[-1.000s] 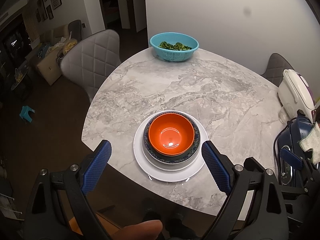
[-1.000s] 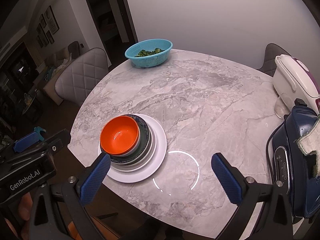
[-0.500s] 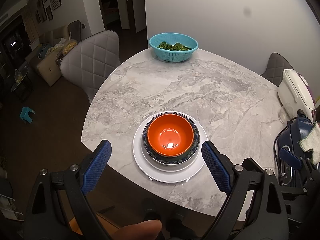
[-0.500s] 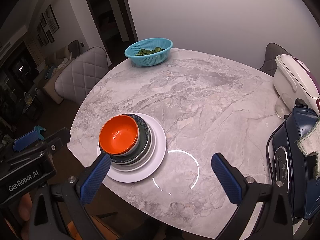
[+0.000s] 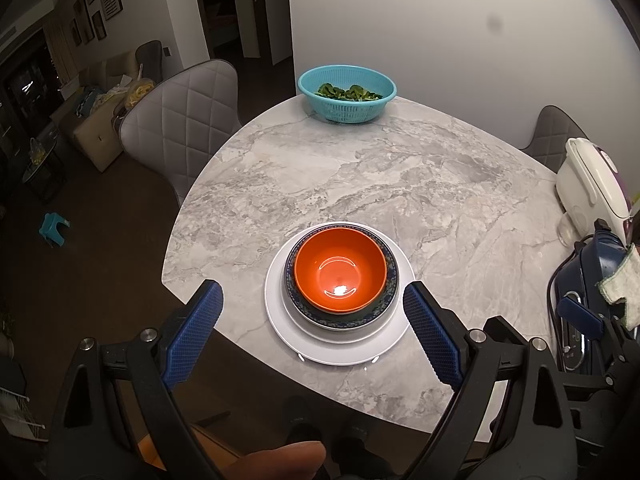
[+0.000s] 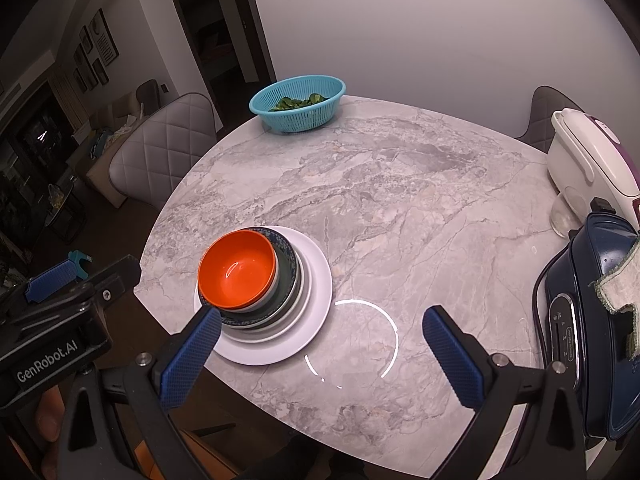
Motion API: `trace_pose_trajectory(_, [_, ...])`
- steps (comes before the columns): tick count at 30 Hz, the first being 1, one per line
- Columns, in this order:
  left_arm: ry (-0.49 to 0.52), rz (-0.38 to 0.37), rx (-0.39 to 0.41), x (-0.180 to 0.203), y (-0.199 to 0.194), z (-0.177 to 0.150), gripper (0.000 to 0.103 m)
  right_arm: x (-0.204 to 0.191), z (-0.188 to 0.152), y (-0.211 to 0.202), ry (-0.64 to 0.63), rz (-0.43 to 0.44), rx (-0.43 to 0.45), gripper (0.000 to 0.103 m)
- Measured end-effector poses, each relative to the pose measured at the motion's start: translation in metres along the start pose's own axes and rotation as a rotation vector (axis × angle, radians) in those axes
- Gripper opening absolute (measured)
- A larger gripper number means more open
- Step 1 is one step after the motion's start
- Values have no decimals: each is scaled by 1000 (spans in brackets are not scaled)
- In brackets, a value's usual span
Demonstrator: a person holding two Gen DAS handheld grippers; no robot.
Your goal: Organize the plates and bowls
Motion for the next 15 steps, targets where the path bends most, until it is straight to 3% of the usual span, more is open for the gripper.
trace_pose_trajectory(15, [10,-5,-1,5,1,1,92,-1,-1,1,0,0,-2,103])
Point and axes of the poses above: each gripper's, at about its wrist camera, not at the fingertips, and y roughly the way its jaws point, x to its right, z to its top, the point moved 5 cm from there along y, roughly the way its jaws point, and after that the axes turned 15 degrees about y, right-handed, at the moved point
